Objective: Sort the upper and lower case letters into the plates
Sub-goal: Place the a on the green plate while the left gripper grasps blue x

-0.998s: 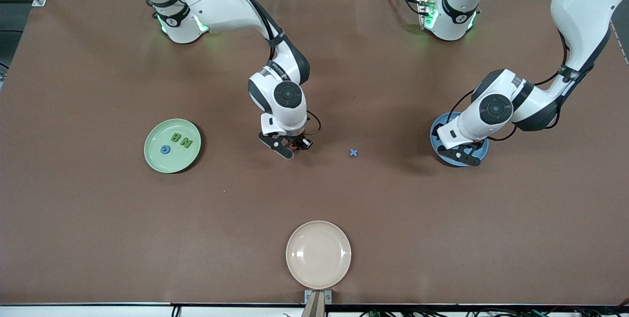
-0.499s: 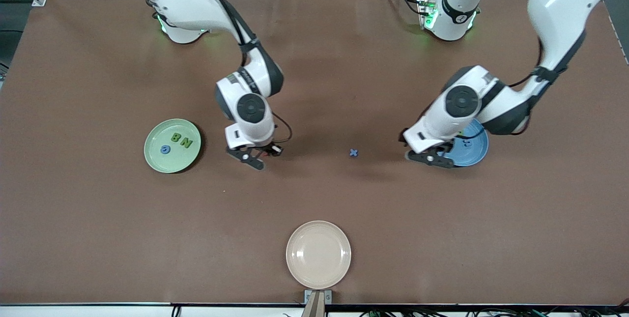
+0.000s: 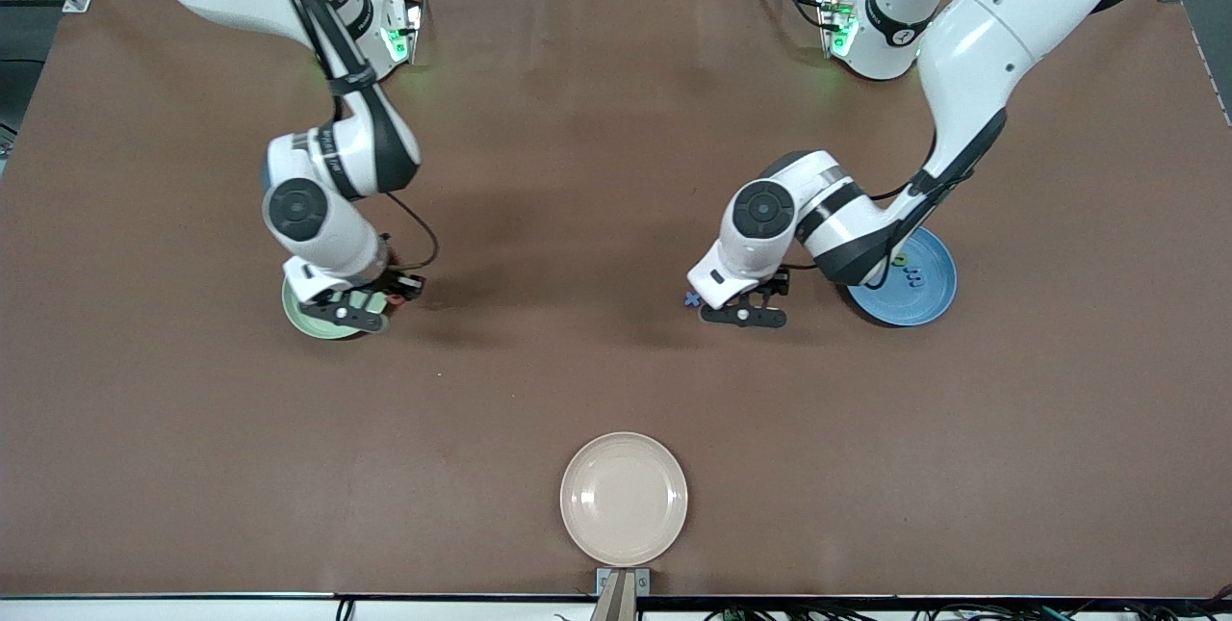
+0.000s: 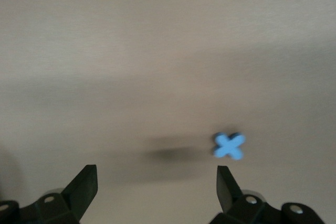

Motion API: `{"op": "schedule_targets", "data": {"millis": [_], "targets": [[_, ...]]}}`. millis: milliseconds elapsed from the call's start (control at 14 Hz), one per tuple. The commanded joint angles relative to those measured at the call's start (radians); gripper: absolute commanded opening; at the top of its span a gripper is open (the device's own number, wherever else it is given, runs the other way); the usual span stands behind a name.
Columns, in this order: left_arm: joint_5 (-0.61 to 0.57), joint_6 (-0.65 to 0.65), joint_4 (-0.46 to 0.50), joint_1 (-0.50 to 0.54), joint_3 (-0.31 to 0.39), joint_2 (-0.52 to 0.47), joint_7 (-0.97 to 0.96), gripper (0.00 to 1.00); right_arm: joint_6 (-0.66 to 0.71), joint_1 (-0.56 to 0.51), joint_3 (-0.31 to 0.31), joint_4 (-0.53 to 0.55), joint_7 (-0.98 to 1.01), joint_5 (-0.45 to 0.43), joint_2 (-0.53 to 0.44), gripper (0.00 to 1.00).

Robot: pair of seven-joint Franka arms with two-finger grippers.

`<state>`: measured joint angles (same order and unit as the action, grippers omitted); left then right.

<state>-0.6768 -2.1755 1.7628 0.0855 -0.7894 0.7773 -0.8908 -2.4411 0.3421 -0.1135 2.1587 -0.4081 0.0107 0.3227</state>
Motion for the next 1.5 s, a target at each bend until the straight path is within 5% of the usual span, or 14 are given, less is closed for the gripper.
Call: {"op": "schedule_targets", "data": {"millis": [0,499,855,927,998,1069,1426], "targets": [[0.009,-0.026,-0.063,-0.026,0.002,0.053,-0.028,1.00,-0.100,-0.116,0.023,0.095,0.173,-0.015,-0.033,0.00],[0.011,-0.135,-0.098,-0.142,0.108,0.094,-0.057,0.99,-0.164,-0.169,0.025,0.090,0.226,-0.015,0.039,0.01],[0.008,-0.136,-0.094,-0.147,0.114,0.094,-0.056,0.68,-0.156,-0.176,0.025,0.090,0.226,-0.014,0.055,0.06],[0.008,-0.136,-0.094,-0.147,0.113,0.094,-0.054,0.63,-0.153,-0.176,0.025,0.089,0.226,-0.014,0.055,0.14],[0.008,-0.136,-0.092,-0.147,0.113,0.094,-0.053,0.60,-0.153,-0.176,0.025,0.089,0.226,-0.014,0.055,0.48],[0.008,-0.136,-0.089,-0.147,0.113,0.092,-0.053,0.60,-0.153,-0.176,0.025,0.087,0.226,-0.014,0.053,0.99],[0.014,-0.125,-0.071,-0.145,0.113,0.089,-0.053,0.54,-0.061,-0.176,0.023,0.043,0.302,-0.014,0.030,1.00]]}}
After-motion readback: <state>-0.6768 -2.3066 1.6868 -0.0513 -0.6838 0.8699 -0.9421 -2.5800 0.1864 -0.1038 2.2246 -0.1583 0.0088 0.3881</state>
